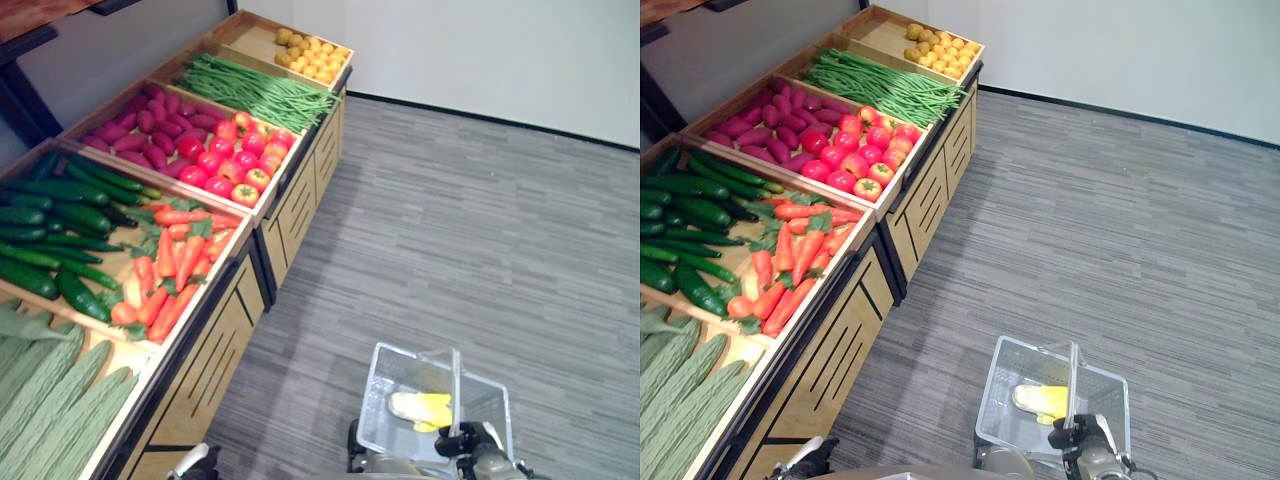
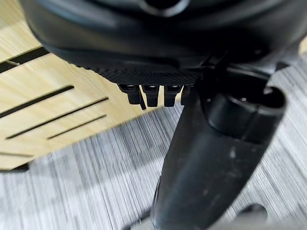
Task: Get the vegetables into the basket
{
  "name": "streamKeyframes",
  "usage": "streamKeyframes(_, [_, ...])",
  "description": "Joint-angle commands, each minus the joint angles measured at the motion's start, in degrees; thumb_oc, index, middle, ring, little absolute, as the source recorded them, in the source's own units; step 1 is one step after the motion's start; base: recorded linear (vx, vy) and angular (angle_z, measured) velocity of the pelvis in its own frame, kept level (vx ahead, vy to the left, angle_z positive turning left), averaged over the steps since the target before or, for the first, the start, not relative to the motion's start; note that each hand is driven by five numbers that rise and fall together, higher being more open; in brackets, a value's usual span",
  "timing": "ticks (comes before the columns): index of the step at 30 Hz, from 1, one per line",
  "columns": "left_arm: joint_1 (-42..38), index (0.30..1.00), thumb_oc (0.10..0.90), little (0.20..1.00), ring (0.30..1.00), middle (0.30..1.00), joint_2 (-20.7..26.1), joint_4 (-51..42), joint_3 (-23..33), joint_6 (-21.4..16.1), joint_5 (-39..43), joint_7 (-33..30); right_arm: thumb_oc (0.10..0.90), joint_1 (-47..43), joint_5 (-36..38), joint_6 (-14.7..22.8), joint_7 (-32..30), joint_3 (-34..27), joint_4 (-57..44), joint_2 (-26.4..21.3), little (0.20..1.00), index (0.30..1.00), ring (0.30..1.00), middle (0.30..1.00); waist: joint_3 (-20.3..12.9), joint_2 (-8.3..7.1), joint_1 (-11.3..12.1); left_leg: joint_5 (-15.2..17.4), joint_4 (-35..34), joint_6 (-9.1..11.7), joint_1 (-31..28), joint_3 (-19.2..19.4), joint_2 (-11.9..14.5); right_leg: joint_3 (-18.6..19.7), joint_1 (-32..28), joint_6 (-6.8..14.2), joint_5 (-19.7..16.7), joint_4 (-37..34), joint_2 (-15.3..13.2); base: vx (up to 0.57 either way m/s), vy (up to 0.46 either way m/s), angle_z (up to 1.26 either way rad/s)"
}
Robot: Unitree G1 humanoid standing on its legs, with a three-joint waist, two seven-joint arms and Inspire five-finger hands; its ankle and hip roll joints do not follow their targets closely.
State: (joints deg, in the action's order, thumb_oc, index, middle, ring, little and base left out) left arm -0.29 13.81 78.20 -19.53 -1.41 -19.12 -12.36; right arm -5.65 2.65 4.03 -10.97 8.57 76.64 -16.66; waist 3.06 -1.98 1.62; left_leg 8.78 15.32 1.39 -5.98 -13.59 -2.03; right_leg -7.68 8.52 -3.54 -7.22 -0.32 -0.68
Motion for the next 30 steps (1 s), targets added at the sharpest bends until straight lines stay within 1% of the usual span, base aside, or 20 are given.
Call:
streamKeyframes(1, [-3.4, 1.000, 0.900, 1.000, 1.000, 1.000, 2.9, 0.0, 1.0, 0.5, 0.3, -1.4, 0.400, -0.1, -0.3, 1.5, -1.6, -0.3, -1.3, -5.7, 0.300, 0.300, 0.300, 0.300, 3.0, 0.81, -0.4, -8.2, -8.9, 2.2, 0.6, -3.3, 7.4, 0.9, 3.0, 10.2, 2.6, 6.3, -3.5, 0.10, -0.133, 0.25])
streamKeyframes(5, [-3.3, 1.000, 0.900, 1.000, 1.000, 1.000, 2.5, -0.1, 0.9, 0.8, 0.4, -1.3, 0.400, -0.3, -1.4, 1.8, -2.1, 0.6, -2.4, -7.0, 0.300, 0.300, 0.300, 0.300, 4.2, 0.80, 0.5, -14.5, -1.9, 3.8, 4.5, -3.6, 6.9, -0.5, 0.1, 8.4, 4.3, 5.5, -2.9, 0.11, -0.153, 0.13])
streamKeyframes(6, [-3.3, 1.000, 0.900, 1.000, 1.000, 1.000, 2.4, -0.3, 0.7, 0.8, 0.3, -1.3, 0.400, -0.4, -1.4, 1.8, -2.2, 0.6, -2.8, -7.4, 0.300, 0.300, 0.300, 0.300, 4.8, 0.58, 0.4, -15.9, 1.3, 3.7, 6.2, -1.9, 7.0, -1.5, -1.3, 7.6, 5.0, 5.1, -3.2, 0.10, -0.128, 0.30])
streamKeyframes(7, [-3.3, 1.000, 0.900, 1.000, 1.000, 1.000, 2.4, -0.3, 0.7, 0.8, 0.3, -1.3, 0.400, -0.4, -1.4, 1.8, -2.2, 0.6, -2.8, -7.4, 0.300, 0.300, 0.300, 0.300, 4.8, 0.59, 0.4, -15.9, 1.3, 3.7, 6.2, -1.9, 7.0, -1.5, -1.4, 7.6, 5.0, 5.1, -3.2, 0.10, -0.110, 0.37])
streamKeyframes(8, [-3.3, 1.000, 0.900, 1.000, 1.000, 1.000, 2.2, -0.3, 0.6, 0.9, 0.3, -1.3, 0.400, -0.5, -1.5, 1.9, -2.4, 0.7, -3.3, -7.6, 0.300, 0.300, 0.300, 0.300, 4.8, 0.61, 0.3, -16.7, 1.2, 3.6, 7.1, -0.2, 7.6, -2.0, -2.2, 7.4, 5.4, 4.8, -3.3, 0.09, -0.067, 0.25])
streamKeyframes(9, [-3.5, 1.000, 0.900, 1.000, 1.000, 1.000, 1.9, -0.6, 0.0, 0.8, 0.2, -1.3, 0.400, -0.8, -1.6, 1.9, -2.6, 0.8, -3.8, -7.9, 0.300, 0.300, 0.300, 0.300, 5.1, 0.68, 0.5, -15.8, -1.5, 3.4, 9.3, 2.1, 7.8, -2.9, -3.6, 7.5, 6.0, 4.0, -3.8, 0.13, -0.084, 0.29])
streamKeyframes(10, [-3.6, 1.000, 0.900, 1.000, 1.000, 1.000, 1.8, -0.4, 0.0, 0.8, 0.1, -1.4, 0.400, -0.9, -1.6, 2.0, -2.5, 0.9, -4.1, -7.9, 0.300, 0.300, 0.300, 0.300, 5.1, 0.62, 0.6, -14.5, -3.5, 3.3, 10.7, 3.0, 7.1, -3.1, -4.2, 7.8, 6.1, 3.4, -4.0, 0.10, -0.051, 0.41])
streamKeyframes(11, [-3.6, 1.000, 0.900, 1.000, 1.000, 1.000, 1.7, -0.4, 0.0, 0.8, 0.0, -1.4, 0.400, -0.9, -1.6, 2.0, -2.5, 0.9, -4.1, -7.9, 0.300, 0.300, 0.300, 0.300, 5.1, 0.61, 0.7, -14.4, -3.5, 3.3, 10.6, 3.1, 7.1, -3.1, -4.3, 7.8, 6.2, 3.4, -4.0, 0.09, -0.028, 0.42])
streamKeyframes(12, [-3.7, 1.000, 0.900, 1.000, 1.000, 1.000, 1.7, 0.0, -0.1, 0.7, -0.1, -1.6, 0.400, -1.1, -1.8, 2.1, -2.6, 1.2, -4.5, -7.9, 0.300, 0.300, 0.300, 0.300, 4.9, 0.41, 0.8, -11.9, -6.2, 2.9, 12.7, 4.6, 5.9, -3.2, -4.9, 8.2, 6.4, 2.9, -4.4, 0.12, 0.007, 0.36])
streamKeyframes(13, [-3.6, 1.000, 0.900, 1.000, 1.000, 1.000, 1.6, -0.3, -0.1, 0.8, -0.4, -1.6, 0.400, -1.4, -2.1, 2.2, -2.6, 1.7, -5.6, -7.7, 0.300, 0.300, 0.300, 0.300, 4.8, 0.60, 1.1, -11.5, -9.5, 2.7, 15.0, 7.0, 5.0, -3.0, -5.4, 8.5, 6.7, 2.6, -4.5, 0.12, 0.006, 0.20])
streamKeyframes(14, [-3.6, 1.000, 0.900, 1.000, 1.000, 1.000, 1.7, -0.3, -0.1, 0.8, -0.4, -1.6, 0.400, -1.4, -2.1, 2.2, -2.6, 1.7, -5.6, -7.7, 0.300, 0.300, 0.300, 0.300, 4.8, 0.60, 1.2, -11.5, -9.5, 2.7, 14.9, 7.0, 5.0, -2.9, -5.4, 8.5, 6.7, 2.6, -4.5, 0.10, 0.048, 0.12])
streamKeyframes(15, [-3.7, 1.000, 0.900, 1.000, 1.000, 1.000, 1.7, -0.3, 0.0, 0.8, -0.5, -1.7, 0.400, -1.3, -2.1, 2.4, -2.8, 1.8, -6.1, -7.6, 0.300, 0.300, 0.300, 0.300, 4.7, 0.96, 1.1, -12.9, -11.2, 2.7, 16.6, 9.0, 5.3, -3.0, -5.9, 8.7, 7.0, 2.2, -4.4, 0.12, 0.087, 0.02])
streamKeyframes(16, [-3.9, 1.000, 0.900, 1.000, 1.000, 1.000, 2.0, -0.2, 0.1, 0.8, -0.9, -1.6, 0.400, -1.4, -2.4, 2.6, -2.8, 2.3, -7.0, -7.2, 0.300, 0.300, 0.300, 0.300, 4.7, 1.07, 1.6, -15.4, -12.0, 3.0, 19.1, 11.8, 5.6, -2.3, -6.9, 8.6, 7.4, 1.9, -4.0, 0.12, 0.087, -0.03])
streamKeyframes(18, [-3.4, 1.000, 0.900, 1.000, 1.000, 1.000, 2.3, -0.2, 0.5, 1.0, -1.2, -1.4, 0.400, -1.3, -2.7, 2.6, -2.4, 2.5, -7.6, -6.8, 0.300, 0.300, 0.300, 0.300, 4.3, 1.08, 2.1, -15.0, -12.3, 2.6, 18.0, 11.8, 5.3, -1.4, -7.4, 8.9, 7.7, 2.0, -3.9, 0.17, 0.127, -0.17])
streamKeyframes(21, [-3.0, 1.000, 0.900, 1.000, 1.000, 1.000, 2.5, 0.2, 0.7, 1.0, -1.5, -1.5, 0.400, -1.0, -3.2, 2.5, -2.2, 2.6, -8.0, -6.2, 0.300, 0.300, 0.300, 0.300, 3.9, 0.88, 2.3, -14.3, -13.1, 1.8, 16.6, 11.5, 4.6, -0.6, -8.3, 9.4, 8.1, 2.3, -4.6, 0.13, 0.135, -0.63])
streamKeyframes(22, [-2.8, 1.000, 0.900, 1.000, 1.000, 1.000, 2.6, 0.5, 0.9, 1.0, -1.5, -1.3, 0.400, -0.8, -3.5, 2.5, -2.1, 2.3, -7.7, -5.7, 0.300, 0.300, 0.300, 0.300, 3.4, 0.56, 2.2, -13.5, -13.5, 1.1, 15.9, 12.3, 4.2, -0.3, -8.6, 10.0, 8.2, 2.6, -5.4, 0.13, 0.175, -0.40])
streamKeyframes(23, [-2.8, 1.000, 0.900, 1.000, 1.000, 1.000, 2.6, 0.5, 0.9, 1.0, -1.5, -1.3, 0.400, -0.8, -3.5, 2.5, -2.1, 2.3, -7.7, -5.7, 0.300, 0.300, 0.300, 0.300, 3.4, 0.53, 2.2, -13.5, -13.5, 1.0, 15.8, 12.4, 4.2, -0.3, -8.7, 10.0, 8.2, 2.6, -5.5, 0.12, 0.188, -0.06])
streamKeyframes(24, [-2.7, 1.000, 0.900, 1.000, 1.000, 1.000, 2.7, 0.7, 0.9, 1.0, -1.7, -1.2, 0.400, -0.8, -3.6, 2.3, -2.0, 2.2, -7.6, -5.4, 0.300, 0.300, 0.300, 0.300, 3.3, 0.21, 2.2, -12.9, -13.2, 0.5, 15.6, 12.8, 3.8, 0.0, -8.7, 10.4, 8.1, 2.9, -6.0, 0.12, 0.193, 0.07])
streamKeyframes(25, [-2.6, 1.000, 0.900, 1.000, 1.000, 1.000, 2.9, 1.1, 0.9, 1.0, -1.9, -0.9, 0.400, -0.6, -3.9, 2.2, -1.6, 2.2, -6.9, -4.9, 0.300, 0.300, 0.300, 0.300, 3.0, -0.54, 2.5, -11.3, -12.0, -0.2, 15.2, 13.4, 3.1, 0.6, -9.1, 11.2, 7.7, 3.1, -7.1, 0.12, 0.193, 0.04])
streamKeyframes(30, [-2.7, 1.000, 0.900, 1.000, 1.000, 1.000, 3.6, 1.1, 1.8, 0.9, -1.2, -0.9, 0.400, -0.9, -3.9, 1.9, -1.4, 2.0, -6.6, -4.1, 0.300, 0.300, 0.300, 0.300, 2.8, -1.66, 3.3, -9.5, -11.0, -1.5, 14.8, 13.6, 1.9, 1.2, -8.8, 12.4, 6.2, 3.4, -8.5, 0.08, 0.170, -0.14])
